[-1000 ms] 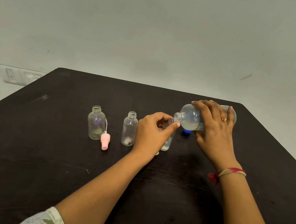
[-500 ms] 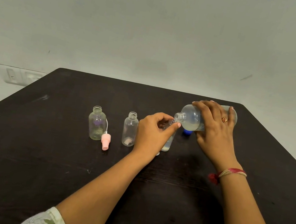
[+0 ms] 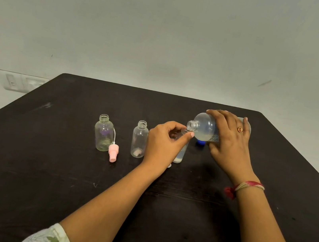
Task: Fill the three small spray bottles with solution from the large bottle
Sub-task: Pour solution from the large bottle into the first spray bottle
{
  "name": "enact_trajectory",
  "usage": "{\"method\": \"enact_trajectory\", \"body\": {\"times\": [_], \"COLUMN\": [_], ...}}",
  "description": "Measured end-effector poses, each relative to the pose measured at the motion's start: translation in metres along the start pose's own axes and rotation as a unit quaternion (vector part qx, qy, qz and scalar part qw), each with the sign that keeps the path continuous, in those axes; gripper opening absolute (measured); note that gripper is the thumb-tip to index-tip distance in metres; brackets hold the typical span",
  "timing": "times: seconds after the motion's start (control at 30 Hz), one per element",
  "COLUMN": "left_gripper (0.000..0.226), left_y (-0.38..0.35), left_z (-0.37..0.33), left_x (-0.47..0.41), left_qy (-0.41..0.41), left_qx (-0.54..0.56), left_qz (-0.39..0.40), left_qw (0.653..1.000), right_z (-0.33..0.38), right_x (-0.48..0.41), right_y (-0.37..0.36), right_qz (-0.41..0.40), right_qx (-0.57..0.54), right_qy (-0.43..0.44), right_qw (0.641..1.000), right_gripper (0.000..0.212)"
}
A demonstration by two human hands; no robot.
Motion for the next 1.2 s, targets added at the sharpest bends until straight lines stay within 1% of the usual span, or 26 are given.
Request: {"method": "enact_trajectory", "body": {"times": [0.13, 0.27, 0.47, 0.63, 0.87, 1.07, 1.2], "left_gripper": [0.016, 0.016, 0.016, 0.018, 0.019, 0.02, 0.022], "left_y": [0.0, 0.0, -0.001, -0.001, -0.001, -0.001, -0.001], "left_z": [0.001, 0.001, 0.001, 0.002, 0.003, 0.003, 0.004], "left_x": [0.0, 0.0, 0.0, 0.0, 0.0, 0.0, -0.001], "left_qy": [0.002, 0.001, 0.002, 0.001, -0.001, -0.001, -0.004], "left_qx": [0.005, 0.005, 0.002, 0.004, 0.002, 0.001, -0.005], "left_qz": [-0.001, -0.003, -0.002, 0.001, 0.005, 0.009, 0.011], "left_qw": [1.0, 1.0, 1.0, 1.0, 1.0, 1.0, 1.0], "right_z": [-0.004, -0.008, -0.011, -0.006, -0.008, -0.01, -0.014], "right_x": [0.001, 0.001, 0.002, 0.003, 0.005, 0.007, 0.009], "right_y": [-0.002, -0.002, 0.001, 0.008, 0.012, 0.012, 0.01], "right_qz": [0.009, 0.003, -0.025, -0.066, -0.116, -0.117, -0.119], "right_qx": [-0.063, -0.118, -0.168, -0.219, -0.255, -0.282, -0.277], "right_qy": [-0.04, -0.075, -0.103, -0.11, -0.153, -0.173, -0.223], "right_qw": [0.997, 0.99, 0.98, 0.967, 0.948, 0.937, 0.927], "right_gripper": [0.073, 0.075, 0.077, 0.072, 0.07, 0.071, 0.067]}}
Point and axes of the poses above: each hand's wrist, its own x-axis away from the middle knuckle, its own y-axis out of the back of the hand, z = x × y, the point moved 4 cm from there along -x, towards the middle knuckle, and after that the axes turned 10 degrees about z, right-handed, at the moved point
